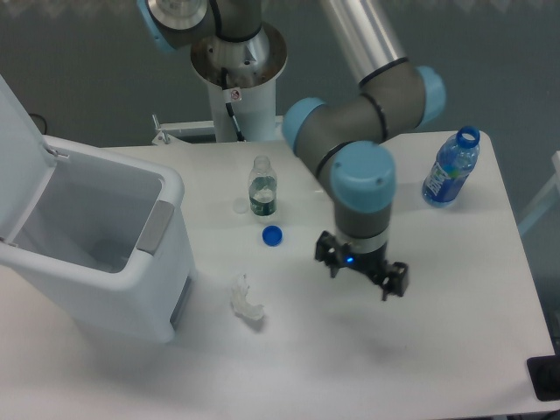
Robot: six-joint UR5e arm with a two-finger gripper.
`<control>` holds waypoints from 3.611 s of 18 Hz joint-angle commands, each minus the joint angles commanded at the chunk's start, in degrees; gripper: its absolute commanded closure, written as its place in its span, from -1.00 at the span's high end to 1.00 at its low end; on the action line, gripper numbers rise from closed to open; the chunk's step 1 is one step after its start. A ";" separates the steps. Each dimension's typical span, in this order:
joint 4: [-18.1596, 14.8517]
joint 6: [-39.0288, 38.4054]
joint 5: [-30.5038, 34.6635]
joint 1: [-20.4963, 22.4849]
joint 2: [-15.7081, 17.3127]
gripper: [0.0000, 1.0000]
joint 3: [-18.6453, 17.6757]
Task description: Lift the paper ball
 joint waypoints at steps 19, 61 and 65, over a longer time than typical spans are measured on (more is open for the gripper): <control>0.35 20.65 -9.84 -8.62 0.96 1.00 -8.79; 0.36 18.54 -8.26 -8.62 -2.12 0.18 -8.62; 0.44 18.46 -8.26 -8.62 -2.21 -0.95 -8.27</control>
